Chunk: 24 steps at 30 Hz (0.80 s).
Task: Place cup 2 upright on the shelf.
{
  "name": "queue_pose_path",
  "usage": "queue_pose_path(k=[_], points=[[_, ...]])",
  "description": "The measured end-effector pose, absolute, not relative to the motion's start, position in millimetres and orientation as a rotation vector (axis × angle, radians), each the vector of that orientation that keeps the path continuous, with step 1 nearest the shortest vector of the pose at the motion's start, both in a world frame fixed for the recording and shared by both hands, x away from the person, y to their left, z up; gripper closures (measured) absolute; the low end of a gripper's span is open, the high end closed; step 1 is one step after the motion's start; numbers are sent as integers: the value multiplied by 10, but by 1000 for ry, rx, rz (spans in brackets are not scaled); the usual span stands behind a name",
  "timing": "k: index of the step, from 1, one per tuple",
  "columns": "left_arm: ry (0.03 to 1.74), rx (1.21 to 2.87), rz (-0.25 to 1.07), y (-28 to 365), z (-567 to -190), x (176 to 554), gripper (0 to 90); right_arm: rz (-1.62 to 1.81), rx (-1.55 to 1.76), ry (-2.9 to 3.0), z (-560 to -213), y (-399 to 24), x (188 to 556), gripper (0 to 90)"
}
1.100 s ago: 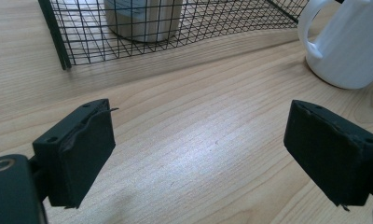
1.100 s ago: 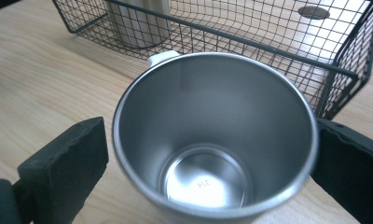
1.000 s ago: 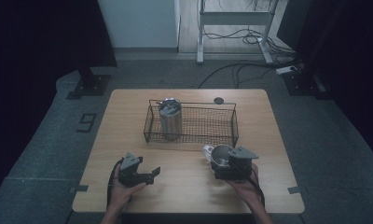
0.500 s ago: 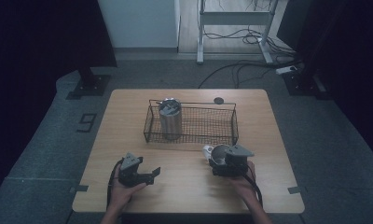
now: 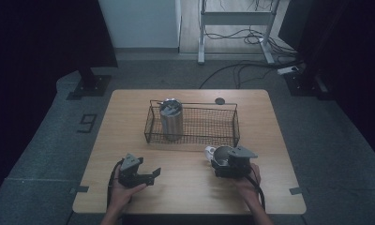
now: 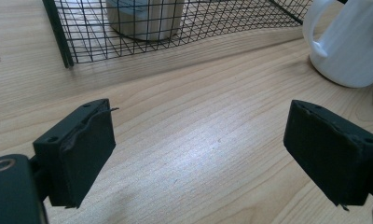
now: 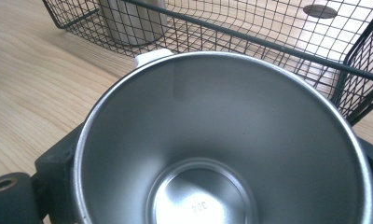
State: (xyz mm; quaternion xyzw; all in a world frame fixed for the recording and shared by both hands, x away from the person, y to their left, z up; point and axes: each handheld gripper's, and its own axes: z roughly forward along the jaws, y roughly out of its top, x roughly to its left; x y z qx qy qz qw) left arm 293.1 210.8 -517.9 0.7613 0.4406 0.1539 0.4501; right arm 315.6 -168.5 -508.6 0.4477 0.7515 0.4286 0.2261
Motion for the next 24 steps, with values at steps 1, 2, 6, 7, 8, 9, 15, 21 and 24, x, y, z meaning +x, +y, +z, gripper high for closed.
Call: queue_pose_path(k=[1, 2, 6, 7, 8, 9, 15, 21, 24], points=[[1088, 1884, 380, 2107, -5179, 2931, 89, 1187, 1240, 2072, -5084, -1696, 3154, 64], [1088, 1887, 378, 2106, -5180, 2931, 89, 1192, 1247, 2072, -5081, -1707, 3153, 64], [1087, 1891, 377, 2100, -5185, 2931, 89, 1199, 1246, 2061, -5054, -1743, 3135, 64], [1087, 1892, 378, 2099, -5185, 2931, 89, 1203, 1244, 2058, -5041, -1751, 3127, 65], [1087, 1892, 377, 2097, -5186, 2930, 89, 1207, 1243, 2053, -5027, -1757, 3120, 64], [1086, 1892, 376, 2096, -5186, 2930, 89, 1211, 1241, 2051, -5012, -1764, 3112, 65], [1087, 1895, 375, 2089, -5192, 2929, 89, 1238, 1225, 2033, -4913, -1798, 3066, 65], [1092, 1897, 374, 2084, -5199, 2931, 90, 1269, 1204, 2021, -4814, -1810, 3030, 65], [1091, 1899, 372, 2073, -5203, 2928, 90, 1275, 1197, 2021, -4776, -1812, 3024, 65]])
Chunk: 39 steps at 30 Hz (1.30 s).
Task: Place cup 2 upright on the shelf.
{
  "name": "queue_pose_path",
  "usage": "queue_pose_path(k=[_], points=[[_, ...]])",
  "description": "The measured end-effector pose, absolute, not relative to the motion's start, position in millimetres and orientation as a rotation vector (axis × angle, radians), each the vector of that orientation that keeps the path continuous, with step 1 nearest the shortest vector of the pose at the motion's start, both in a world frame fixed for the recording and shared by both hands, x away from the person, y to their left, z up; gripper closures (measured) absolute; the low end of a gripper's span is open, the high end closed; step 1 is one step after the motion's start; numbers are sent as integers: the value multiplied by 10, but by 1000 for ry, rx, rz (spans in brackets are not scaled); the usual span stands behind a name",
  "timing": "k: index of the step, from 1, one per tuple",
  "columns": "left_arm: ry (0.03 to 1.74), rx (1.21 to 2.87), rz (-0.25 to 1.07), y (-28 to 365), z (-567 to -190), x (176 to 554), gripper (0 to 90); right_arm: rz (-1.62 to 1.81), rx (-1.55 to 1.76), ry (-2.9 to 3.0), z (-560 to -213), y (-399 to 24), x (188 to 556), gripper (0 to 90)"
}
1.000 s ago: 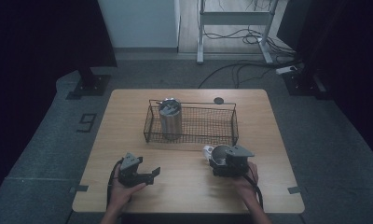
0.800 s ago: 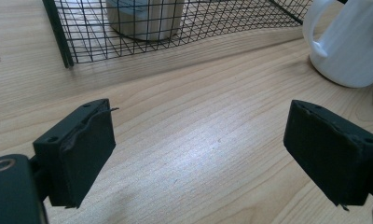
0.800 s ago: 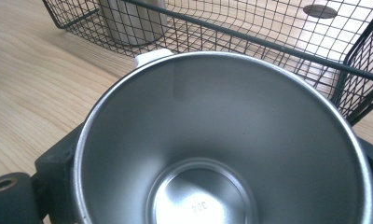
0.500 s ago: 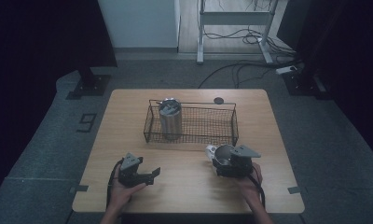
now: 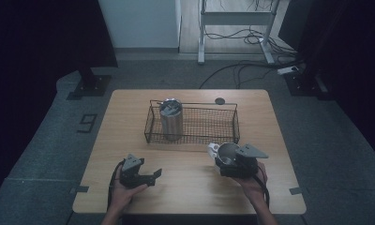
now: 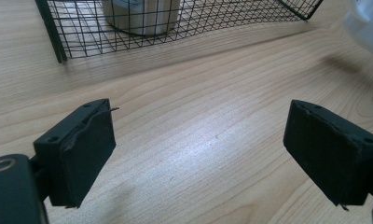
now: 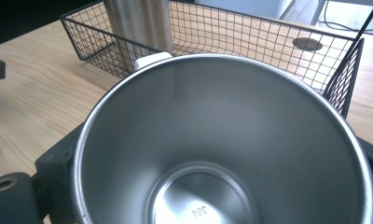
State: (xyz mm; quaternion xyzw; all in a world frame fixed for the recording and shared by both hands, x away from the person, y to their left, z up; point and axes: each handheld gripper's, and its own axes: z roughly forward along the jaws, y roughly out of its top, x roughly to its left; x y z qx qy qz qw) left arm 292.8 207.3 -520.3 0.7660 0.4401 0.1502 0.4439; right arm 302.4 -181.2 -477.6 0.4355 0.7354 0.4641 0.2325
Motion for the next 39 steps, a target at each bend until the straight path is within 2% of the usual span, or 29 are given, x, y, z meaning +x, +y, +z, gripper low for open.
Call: queue_pose_path(k=[14, 39], points=[[1101, 1895, 376, 2078, -5185, 2925, 91, 1307, 1181, 2012, -4627, -1871, 3020, 65], [1107, 1912, 363, 2057, -5206, 2925, 92, 1361, 1119, 1971, -4108, -1892, 3098, 65]])
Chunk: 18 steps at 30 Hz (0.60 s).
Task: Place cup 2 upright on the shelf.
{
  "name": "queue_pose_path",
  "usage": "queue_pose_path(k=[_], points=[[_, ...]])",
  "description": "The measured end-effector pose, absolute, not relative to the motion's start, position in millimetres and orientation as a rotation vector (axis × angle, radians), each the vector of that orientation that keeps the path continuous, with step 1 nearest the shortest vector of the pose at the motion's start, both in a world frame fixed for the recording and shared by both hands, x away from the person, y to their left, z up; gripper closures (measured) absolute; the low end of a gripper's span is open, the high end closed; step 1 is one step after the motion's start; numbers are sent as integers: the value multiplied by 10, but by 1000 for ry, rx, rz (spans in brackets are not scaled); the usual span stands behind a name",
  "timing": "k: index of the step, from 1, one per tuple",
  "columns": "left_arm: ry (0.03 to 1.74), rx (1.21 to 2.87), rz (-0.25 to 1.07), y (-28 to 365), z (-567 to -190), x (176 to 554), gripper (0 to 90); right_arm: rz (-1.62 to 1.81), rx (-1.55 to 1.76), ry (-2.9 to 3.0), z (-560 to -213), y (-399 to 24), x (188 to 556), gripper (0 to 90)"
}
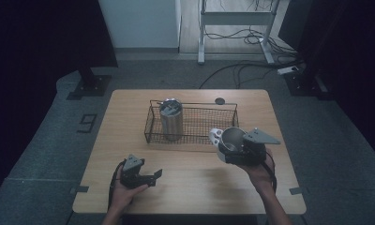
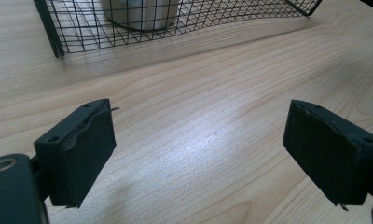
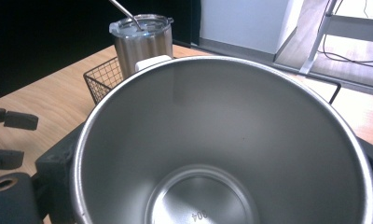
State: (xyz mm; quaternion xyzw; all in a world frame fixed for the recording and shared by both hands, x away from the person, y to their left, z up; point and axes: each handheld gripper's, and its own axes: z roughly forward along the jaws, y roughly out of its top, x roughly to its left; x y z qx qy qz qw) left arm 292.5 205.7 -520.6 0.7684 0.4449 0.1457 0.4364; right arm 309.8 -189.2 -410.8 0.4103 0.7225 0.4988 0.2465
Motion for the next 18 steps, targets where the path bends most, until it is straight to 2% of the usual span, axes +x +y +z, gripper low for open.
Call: queue_pose_path(k=[18], points=[[1113, 1915, 357, 2051, -5220, 2929, 108, 1370, 1126, 1956, -3932, -1895, 3251, 65]])
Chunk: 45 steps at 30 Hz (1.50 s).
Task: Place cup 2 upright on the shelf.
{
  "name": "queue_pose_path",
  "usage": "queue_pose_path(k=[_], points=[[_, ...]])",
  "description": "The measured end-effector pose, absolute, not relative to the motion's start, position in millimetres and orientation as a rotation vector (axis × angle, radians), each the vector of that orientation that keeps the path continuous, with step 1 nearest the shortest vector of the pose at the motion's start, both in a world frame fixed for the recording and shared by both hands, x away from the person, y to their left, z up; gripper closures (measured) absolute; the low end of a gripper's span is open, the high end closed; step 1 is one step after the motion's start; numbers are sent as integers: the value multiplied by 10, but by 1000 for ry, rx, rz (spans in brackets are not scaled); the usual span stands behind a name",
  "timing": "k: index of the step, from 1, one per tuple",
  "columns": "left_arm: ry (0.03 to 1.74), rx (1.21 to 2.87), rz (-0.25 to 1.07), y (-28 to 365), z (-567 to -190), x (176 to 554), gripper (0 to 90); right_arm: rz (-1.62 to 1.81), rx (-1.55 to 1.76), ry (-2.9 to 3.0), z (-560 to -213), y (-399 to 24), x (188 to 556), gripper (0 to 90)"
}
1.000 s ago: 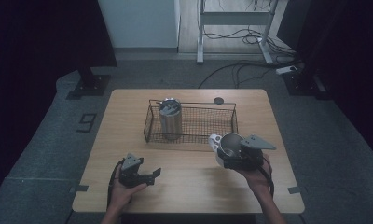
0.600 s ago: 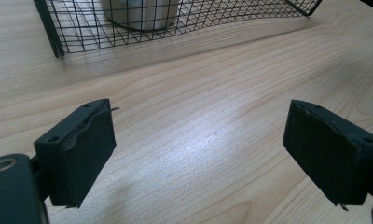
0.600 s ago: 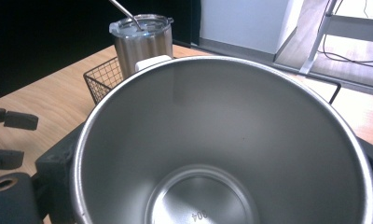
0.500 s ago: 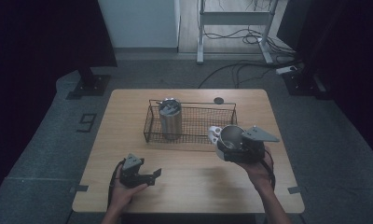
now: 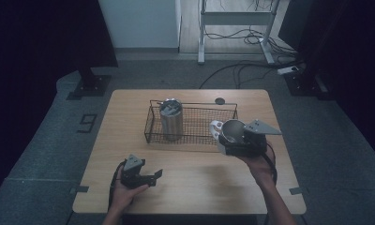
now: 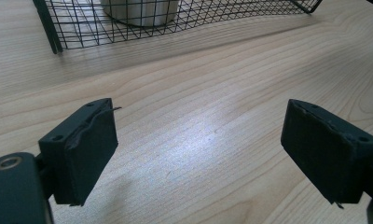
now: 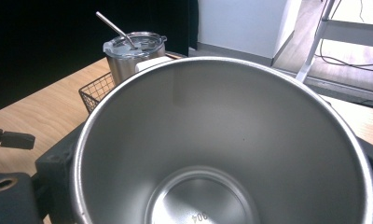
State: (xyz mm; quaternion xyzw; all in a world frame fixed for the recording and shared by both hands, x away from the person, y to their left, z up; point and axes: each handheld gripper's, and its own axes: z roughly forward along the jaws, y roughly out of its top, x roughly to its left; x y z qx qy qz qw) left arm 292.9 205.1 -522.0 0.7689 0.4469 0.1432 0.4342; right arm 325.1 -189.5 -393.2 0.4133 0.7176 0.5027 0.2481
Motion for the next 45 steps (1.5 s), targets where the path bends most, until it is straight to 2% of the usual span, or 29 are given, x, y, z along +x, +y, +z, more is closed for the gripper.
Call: queue_pose_path(k=[22, 45], points=[[1116, 1913, 347, 2050, -5217, 2924, 108, 1354, 1110, 1953, -3750, -1826, 3388, 65], [1118, 1915, 331, 2051, -5214, 2922, 110, 1300, 1142, 1972, -3705, -1781, 3653, 65]])
